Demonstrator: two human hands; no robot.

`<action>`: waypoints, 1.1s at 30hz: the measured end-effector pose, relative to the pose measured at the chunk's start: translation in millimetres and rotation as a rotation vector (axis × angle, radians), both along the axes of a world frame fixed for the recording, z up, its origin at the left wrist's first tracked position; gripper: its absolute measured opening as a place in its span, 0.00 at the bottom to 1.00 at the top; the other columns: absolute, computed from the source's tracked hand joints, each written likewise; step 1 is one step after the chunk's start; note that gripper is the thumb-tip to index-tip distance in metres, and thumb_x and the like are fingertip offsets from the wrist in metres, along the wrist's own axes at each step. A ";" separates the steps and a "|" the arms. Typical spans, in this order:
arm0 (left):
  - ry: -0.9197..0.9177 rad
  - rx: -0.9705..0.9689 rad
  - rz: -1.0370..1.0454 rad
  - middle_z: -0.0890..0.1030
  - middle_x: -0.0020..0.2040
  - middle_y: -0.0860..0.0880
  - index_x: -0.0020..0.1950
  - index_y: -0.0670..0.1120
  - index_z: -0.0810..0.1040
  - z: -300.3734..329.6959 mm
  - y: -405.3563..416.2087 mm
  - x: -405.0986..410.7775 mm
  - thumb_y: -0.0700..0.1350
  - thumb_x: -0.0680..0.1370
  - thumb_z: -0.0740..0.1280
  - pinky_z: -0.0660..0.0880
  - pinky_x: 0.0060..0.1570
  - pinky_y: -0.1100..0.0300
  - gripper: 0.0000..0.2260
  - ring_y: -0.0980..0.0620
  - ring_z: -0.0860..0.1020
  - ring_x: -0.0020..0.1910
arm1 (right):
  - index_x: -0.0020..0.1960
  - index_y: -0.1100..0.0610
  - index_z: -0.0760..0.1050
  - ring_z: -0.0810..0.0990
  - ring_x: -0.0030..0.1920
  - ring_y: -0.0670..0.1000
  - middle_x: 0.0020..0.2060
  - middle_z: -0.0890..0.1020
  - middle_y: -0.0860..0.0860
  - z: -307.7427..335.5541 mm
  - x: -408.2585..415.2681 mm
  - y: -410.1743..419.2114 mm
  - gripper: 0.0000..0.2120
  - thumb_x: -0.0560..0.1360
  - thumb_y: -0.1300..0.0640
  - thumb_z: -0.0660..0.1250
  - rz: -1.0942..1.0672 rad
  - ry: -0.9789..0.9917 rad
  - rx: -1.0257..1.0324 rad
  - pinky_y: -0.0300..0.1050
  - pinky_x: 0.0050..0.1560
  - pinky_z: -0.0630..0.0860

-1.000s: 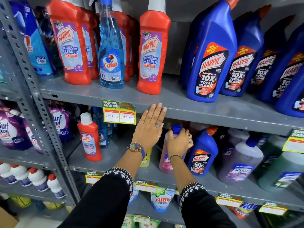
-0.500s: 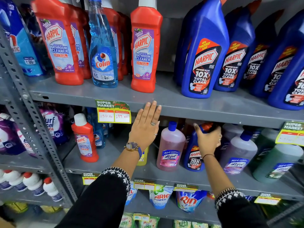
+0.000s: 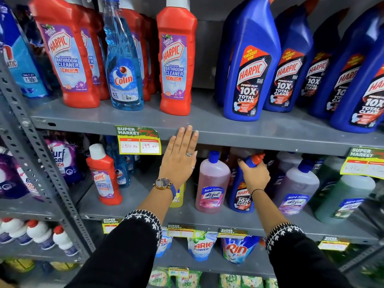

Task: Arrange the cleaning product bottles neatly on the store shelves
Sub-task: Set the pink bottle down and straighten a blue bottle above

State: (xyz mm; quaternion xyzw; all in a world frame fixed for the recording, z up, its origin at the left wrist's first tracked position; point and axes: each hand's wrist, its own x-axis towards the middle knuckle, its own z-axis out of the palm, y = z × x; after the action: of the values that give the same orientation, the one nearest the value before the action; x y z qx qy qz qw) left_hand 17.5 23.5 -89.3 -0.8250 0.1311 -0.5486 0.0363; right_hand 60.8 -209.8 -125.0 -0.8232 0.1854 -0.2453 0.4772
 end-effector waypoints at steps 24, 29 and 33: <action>0.025 0.009 0.073 0.70 0.69 0.38 0.77 0.40 0.41 6.5 -4.3 -8.3 0.47 0.77 0.56 0.53 0.70 0.50 0.34 0.41 0.62 0.70 | 0.37 0.46 0.73 0.78 0.34 0.41 0.34 0.80 0.43 51.1 -112.4 8.9 0.13 0.61 0.45 0.75 -0.033 -0.396 0.332 0.40 0.39 0.73; 0.025 0.014 0.064 0.70 0.69 0.38 0.77 0.40 0.42 5.1 -3.2 -7.7 0.47 0.77 0.55 0.54 0.70 0.50 0.33 0.40 0.68 0.69 | 0.35 0.44 0.75 0.78 0.34 0.42 0.31 0.81 0.42 109.6 -139.0 3.6 0.13 0.56 0.39 0.71 0.053 -0.480 0.351 0.42 0.39 0.74; 0.080 -0.027 0.055 0.70 0.69 0.38 0.75 0.40 0.54 8.3 -5.0 -7.6 0.46 0.75 0.57 0.54 0.69 0.51 0.30 0.41 0.62 0.70 | 0.32 0.42 0.76 0.77 0.34 0.47 0.28 0.80 0.41 170.5 -161.6 -5.7 0.09 0.55 0.42 0.73 0.102 -0.609 0.419 0.47 0.42 0.76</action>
State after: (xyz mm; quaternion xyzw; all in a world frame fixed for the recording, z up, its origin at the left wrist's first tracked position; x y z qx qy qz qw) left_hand 9.9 18.5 -81.1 -0.8499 0.1025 -0.5157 0.0349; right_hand -100.8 -215.6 45.5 -0.6055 0.0398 -0.4114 0.6802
